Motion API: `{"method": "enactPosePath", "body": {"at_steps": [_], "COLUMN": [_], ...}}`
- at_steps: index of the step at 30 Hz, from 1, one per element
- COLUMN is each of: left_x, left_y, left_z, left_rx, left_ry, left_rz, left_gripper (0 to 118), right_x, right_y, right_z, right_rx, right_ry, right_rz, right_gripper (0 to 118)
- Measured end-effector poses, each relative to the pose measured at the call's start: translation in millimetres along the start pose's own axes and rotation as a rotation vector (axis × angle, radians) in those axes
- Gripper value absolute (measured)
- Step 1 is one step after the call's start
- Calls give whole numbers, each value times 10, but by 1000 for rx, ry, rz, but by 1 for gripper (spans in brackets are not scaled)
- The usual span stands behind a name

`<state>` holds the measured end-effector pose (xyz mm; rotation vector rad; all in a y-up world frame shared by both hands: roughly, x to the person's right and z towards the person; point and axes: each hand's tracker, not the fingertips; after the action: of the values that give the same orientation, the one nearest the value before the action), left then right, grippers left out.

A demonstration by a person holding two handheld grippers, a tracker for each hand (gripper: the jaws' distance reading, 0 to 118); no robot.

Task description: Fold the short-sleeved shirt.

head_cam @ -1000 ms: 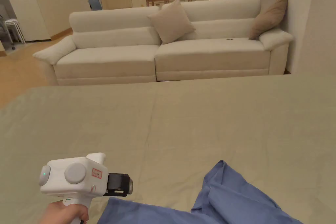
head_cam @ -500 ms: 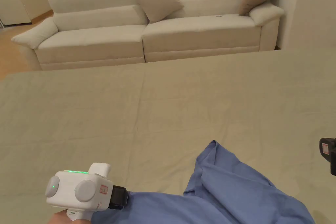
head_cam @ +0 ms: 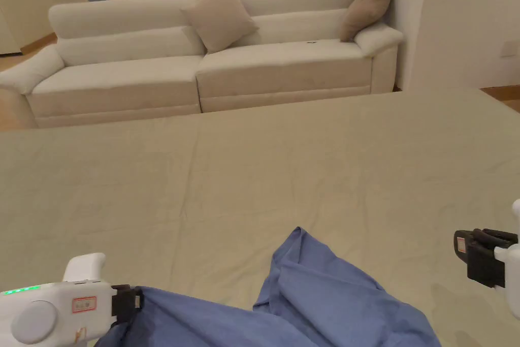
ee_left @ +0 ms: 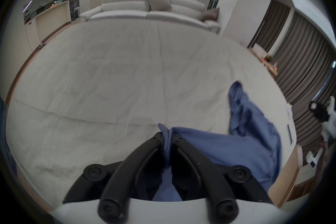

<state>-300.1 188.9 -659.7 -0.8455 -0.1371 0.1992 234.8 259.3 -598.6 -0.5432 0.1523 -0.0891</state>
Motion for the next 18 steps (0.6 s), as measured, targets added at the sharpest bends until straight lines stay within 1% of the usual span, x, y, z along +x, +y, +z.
{"method": "enactPosePath", "body": {"at_steps": [1,2,5,6,7,8,9,10,11,12,13,14,16,18], "left_x": [23,48,106,105,102,74,71,66,63,52,33,14,31,23], "left_y": [19,45,65,63,53,44,17,-9,-33,-54,-70,-89,-138,-186], "left_z": [124,231,483,519,545,547,557,579,596,609,629,643,692,693], "left_rx": [45,52,111,112,109,105,101,105,105,106,108,108,103,96], "left_ry": [-9,-8,-5,-6,-5,-10,-15,-16,-15,-12,-9,-7,-11,-3], "left_rz": [2,-7,-23,-21,-16,-9,0,3,2,0,-4,2,19,22], "left_gripper": [6,6,5,6,6,6,6,6,6,6,6,6,6,6], "right_x": [28,70,119,147,173,204,221,241,235,219,192,141,81,60], "right_y": [6,4,-10,-17,-41,-78,-112,-158,-232,-319,-371,-411,-524,-707], "right_z": [-72,-170,-459,-573,-727,-896,-1038,-1182,-1359,-1506,-1579,-1703,-1875,-1876], "right_rx": [-9,-22,-57,-80,-119,-146,-186,-219,-263,-319,-278,-328,-424,-461], "right_ry": [4,1,16,32,69,107,129,119,128,143,112,119,136,178], "right_rz": [-7,-6,12,12,9,-1,8,10,26,65,102,141,155,147], "right_gripper": [0,0,0,0,0,15,55,103,116,113,113,113,112,111]}}
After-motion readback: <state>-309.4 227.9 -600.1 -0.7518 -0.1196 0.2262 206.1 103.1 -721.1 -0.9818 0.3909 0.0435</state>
